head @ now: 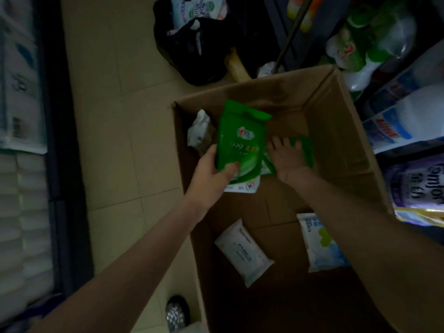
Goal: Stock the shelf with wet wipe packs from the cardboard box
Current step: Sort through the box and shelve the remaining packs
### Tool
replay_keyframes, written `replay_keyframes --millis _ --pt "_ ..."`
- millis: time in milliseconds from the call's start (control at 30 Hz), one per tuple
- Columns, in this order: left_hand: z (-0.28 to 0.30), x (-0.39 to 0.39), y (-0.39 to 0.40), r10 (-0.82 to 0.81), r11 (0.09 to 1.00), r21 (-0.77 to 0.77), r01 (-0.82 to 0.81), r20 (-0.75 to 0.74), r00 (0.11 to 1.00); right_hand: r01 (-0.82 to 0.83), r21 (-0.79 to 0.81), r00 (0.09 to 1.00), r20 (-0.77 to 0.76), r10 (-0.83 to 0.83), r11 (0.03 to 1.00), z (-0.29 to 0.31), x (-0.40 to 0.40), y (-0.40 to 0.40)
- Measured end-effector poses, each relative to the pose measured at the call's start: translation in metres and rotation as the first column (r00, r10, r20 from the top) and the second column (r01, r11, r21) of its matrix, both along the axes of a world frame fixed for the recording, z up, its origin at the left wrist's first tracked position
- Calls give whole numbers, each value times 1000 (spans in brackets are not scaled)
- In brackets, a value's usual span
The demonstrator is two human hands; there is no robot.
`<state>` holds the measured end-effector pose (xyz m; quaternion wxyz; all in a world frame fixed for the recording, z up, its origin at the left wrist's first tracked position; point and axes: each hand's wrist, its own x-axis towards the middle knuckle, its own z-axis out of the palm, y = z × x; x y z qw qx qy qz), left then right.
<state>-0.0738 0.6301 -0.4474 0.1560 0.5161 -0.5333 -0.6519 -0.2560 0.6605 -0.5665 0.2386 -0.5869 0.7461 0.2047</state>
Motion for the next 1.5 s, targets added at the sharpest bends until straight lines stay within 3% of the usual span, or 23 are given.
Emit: replay_keyframes --millis 67,133,200,267,300,367,433,467,567,633,667,700,767,833,867,933,967,1067,1133,1333,1433,1500 --pt "8 4 -8 25 998 -56 -23 30 999 4 -3 999 51 -4 1000 17 9 -5" --pt "27 5 -19 78 988 -140 -69 59 995 181 -76 958 238 -159 981 56 6 -13" --pt "51 9 -32 174 960 -233 -155 61 983 390 -227 848 468 -251 893 111 -1 -25" --pt "83 16 -46 274 931 -248 -268 -12 962 391 -444 824 560 -92 806 177 3 -34" --pt "98 20 -52 307 925 -226 -306 -31 951 292 -560 845 531 65 775 209 12 -37" --pt "134 35 -63 326 934 -126 -334 -81 942 -56 -741 876 285 389 669 266 42 -50" --pt "172 56 -71 312 945 -20 -325 -226 923 -357 -791 822 -13 569 497 313 81 -66" --pt "192 70 -76 328 942 38 -334 -318 890 -420 -791 798 -88 596 445 334 101 -73" --pt "252 127 -92 355 935 198 -295 -510 783 -470 -808 767 -173 618 356 394 152 -90" --pt "293 174 -98 264 964 163 -208 -590 763 -435 -855 764 -185 619 282 432 192 -101" --pt "312 198 -99 236 971 114 -210 -589 773 -318 -909 799 -105 592 268 453 217 -107" --pt "330 225 -100 234 969 72 -237 -578 782 -87 -955 836 85 542 284 476 243 -112" --pt "370 282 -100 298 931 -21 -366 -535 790 332 -895 770 439 463 297 520 297 -124" --pt "417 341 -99 344 863 -153 -481 -520 782 490 -812 653 583 483 318 563 351 -140" --pt "443 368 -97 353 821 -215 -530 -539 765 528 -731 546 682 487 432 584 378 -146" --pt "493 419 -94 356 710 -350 -611 -571 740 386 -590 306 807 505 709 625 442 -147" --pt "515 443 -92 358 641 -431 -635 -564 744 291 -597 234 802 550 747 641 473 -147" --pt "570 512 -85 384 427 -656 -622 -491 782 158 -605 3 791 612 781 690 553 -137" --pt "598 552 -71 405 333 -753 -568 -430 807 117 -603 -97 784 614 789 717 595 -135" --pt "644 645 -36 503 162 -913 -374 -250 827 -7 -611 -268 764 587 792 758 702 -150" --pt "656 682 -36 638 108 -942 -317 -179 749 -84 -610 -368 754 544 788 771 749 -166" --pt "665 704 -39 804 24 -963 -270 -142 577 -120 -630 -425 731 533 768 782 782 -178"
